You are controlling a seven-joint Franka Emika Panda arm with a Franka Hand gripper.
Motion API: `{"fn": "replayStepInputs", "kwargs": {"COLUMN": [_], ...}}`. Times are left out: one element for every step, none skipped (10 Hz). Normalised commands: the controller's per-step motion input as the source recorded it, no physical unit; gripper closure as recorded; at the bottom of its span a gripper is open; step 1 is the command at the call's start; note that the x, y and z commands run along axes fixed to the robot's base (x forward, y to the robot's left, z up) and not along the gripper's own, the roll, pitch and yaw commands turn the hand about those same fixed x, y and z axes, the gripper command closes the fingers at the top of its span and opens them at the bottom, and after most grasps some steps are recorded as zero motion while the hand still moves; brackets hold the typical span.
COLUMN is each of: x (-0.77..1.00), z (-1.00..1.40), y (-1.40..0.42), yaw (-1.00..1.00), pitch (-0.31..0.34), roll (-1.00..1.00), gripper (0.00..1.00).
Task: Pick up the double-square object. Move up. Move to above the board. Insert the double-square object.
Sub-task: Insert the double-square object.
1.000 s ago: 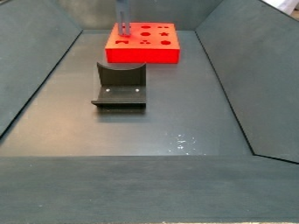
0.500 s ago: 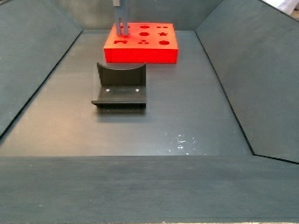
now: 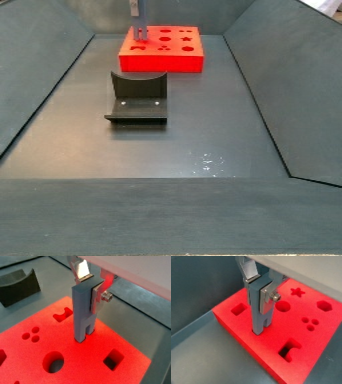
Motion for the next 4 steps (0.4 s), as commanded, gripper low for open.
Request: {"fn": "replayStepInputs", "kwargs": {"x": [0.0, 0.0, 0.0, 0.0], "z": [-0.3, -0.31, -0.07, 0.0], "y": [0.0, 0.0, 0.0, 0.0], "yaw": [-0.01, 0.0, -0.01, 0.0], "pitch": [0.0, 0.0, 0.0, 0.0], "roll": [0.03, 0.08, 0.0, 0.0], "gripper": [1.0, 1.0, 1.0, 1.0]}}
